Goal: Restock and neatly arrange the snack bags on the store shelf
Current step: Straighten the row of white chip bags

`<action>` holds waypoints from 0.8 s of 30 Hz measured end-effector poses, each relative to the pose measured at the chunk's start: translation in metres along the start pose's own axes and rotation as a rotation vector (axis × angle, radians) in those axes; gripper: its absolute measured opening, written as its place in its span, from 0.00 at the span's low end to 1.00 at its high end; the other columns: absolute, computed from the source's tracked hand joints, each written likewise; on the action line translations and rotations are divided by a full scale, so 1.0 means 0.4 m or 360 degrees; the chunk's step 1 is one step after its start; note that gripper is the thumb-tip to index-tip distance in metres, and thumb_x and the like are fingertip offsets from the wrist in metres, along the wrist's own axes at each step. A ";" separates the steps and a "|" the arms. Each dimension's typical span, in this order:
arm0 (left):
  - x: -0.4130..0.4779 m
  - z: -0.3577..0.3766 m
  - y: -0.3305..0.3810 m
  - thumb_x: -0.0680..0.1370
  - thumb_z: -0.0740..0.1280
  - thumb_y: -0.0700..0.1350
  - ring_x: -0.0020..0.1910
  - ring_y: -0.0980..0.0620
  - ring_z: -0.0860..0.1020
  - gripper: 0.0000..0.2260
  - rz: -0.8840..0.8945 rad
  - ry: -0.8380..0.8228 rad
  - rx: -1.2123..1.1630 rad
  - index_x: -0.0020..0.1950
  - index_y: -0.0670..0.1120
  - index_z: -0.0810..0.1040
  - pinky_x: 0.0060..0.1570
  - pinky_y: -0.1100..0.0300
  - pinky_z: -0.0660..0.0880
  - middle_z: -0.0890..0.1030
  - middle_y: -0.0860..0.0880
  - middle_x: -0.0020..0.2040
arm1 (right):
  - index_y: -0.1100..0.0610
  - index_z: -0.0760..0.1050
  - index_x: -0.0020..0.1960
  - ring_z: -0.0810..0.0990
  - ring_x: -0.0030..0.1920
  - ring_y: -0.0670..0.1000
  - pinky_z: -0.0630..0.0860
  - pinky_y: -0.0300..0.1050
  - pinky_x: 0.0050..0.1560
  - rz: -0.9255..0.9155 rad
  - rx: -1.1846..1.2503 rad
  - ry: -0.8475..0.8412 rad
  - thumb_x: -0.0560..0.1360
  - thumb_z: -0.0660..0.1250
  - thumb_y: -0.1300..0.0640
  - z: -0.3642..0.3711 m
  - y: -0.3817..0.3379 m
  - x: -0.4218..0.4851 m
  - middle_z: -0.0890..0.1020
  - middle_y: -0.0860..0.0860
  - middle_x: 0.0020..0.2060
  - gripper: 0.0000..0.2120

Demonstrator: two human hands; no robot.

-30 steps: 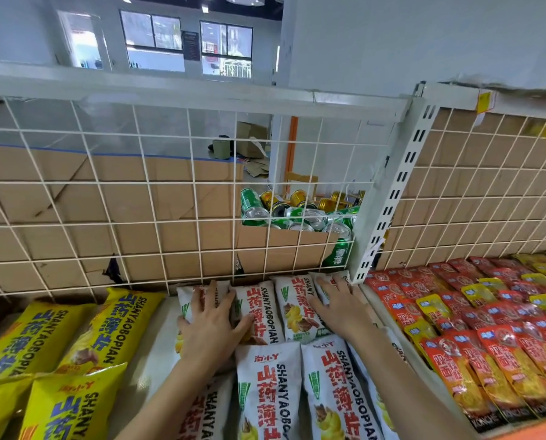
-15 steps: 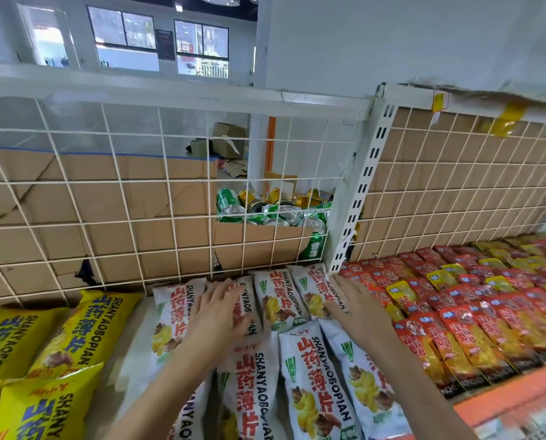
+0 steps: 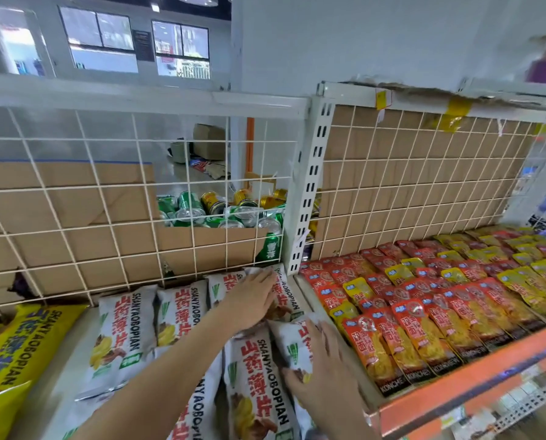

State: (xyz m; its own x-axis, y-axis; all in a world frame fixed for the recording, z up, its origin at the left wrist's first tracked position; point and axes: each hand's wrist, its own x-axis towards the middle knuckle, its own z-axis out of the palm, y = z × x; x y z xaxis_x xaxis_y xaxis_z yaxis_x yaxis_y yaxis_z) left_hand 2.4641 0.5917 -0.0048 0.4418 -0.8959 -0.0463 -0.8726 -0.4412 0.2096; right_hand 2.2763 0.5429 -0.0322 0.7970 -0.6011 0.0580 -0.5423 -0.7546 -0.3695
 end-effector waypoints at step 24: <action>0.029 -0.022 0.007 0.79 0.60 0.51 0.57 0.56 0.73 0.13 0.0090 0.0307 -0.0420 0.61 0.50 0.75 0.57 0.66 0.70 0.76 0.52 0.58 | 0.49 0.66 0.65 0.83 0.46 0.50 0.78 0.38 0.28 0.0092 0.0196 0.0216 0.58 0.58 0.38 0.013 -0.009 0.001 0.80 0.51 0.55 0.37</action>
State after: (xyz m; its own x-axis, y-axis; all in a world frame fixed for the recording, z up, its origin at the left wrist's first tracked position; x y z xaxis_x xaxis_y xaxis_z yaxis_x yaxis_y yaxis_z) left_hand 2.4687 0.5804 0.0039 0.4477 -0.8810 0.1533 -0.8240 -0.3398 0.4535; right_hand 2.2801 0.5467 -0.0358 0.7177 -0.6789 0.1548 -0.5430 -0.6848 -0.4861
